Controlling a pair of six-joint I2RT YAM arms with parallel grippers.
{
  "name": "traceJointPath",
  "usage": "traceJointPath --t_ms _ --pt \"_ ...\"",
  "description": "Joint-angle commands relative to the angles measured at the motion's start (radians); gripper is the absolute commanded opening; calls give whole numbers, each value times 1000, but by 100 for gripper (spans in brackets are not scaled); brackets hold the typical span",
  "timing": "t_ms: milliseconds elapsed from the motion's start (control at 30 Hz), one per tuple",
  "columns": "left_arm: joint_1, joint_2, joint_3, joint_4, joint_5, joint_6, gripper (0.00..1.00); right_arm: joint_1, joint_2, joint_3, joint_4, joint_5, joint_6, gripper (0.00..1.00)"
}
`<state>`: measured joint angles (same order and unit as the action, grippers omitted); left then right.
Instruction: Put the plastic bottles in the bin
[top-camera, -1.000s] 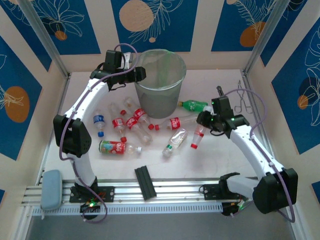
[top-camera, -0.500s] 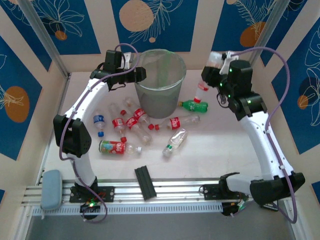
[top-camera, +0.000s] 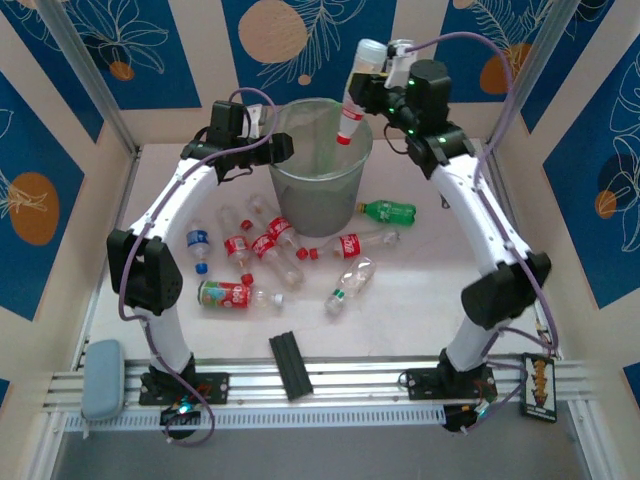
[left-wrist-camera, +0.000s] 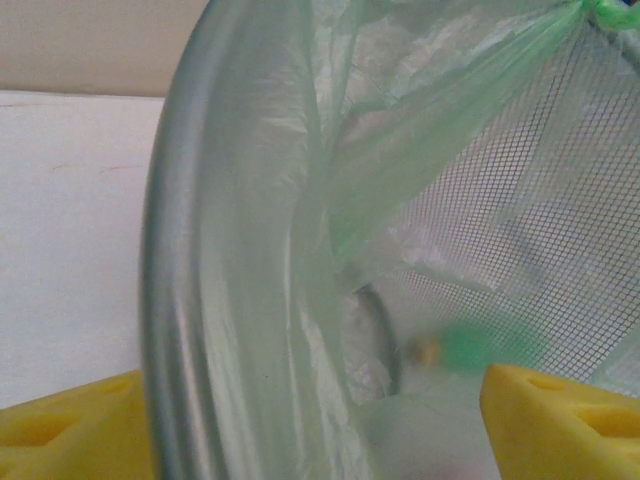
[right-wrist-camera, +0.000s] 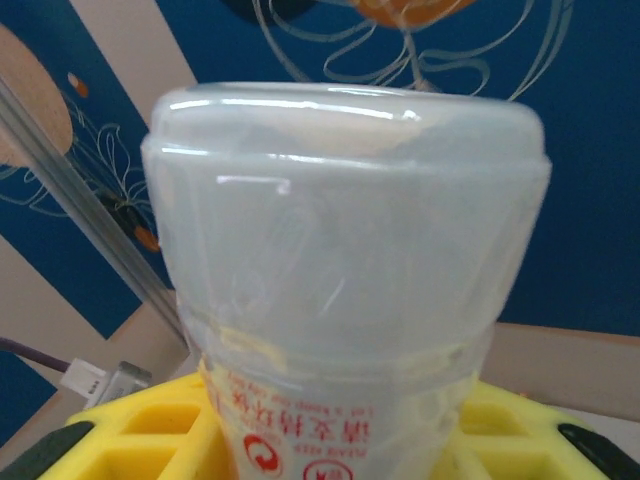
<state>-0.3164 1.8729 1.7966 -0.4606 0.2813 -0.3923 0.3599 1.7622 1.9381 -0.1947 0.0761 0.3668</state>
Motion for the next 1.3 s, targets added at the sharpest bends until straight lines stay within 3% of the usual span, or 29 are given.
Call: traceJointPath --t_ms 0,367,733,1100,1267 --pt "-9 -42 -17 31 21 -22 80 29 100 77 18 -72 -11 40" --pt "-9 -62 -25 21 15 16 81 109 325 198 -203 -94 -107 41" --pt "-7 -71 -11 13 -8 26 81 140 459 211 -282 -118 -125 45" --pt "-7 -72 26 -58 -42 63 82 137 510 281 -374 -139 -149 75" --pt "-7 -79 50 -127 -81 122 82 133 486 341 -422 -136 -163 78"
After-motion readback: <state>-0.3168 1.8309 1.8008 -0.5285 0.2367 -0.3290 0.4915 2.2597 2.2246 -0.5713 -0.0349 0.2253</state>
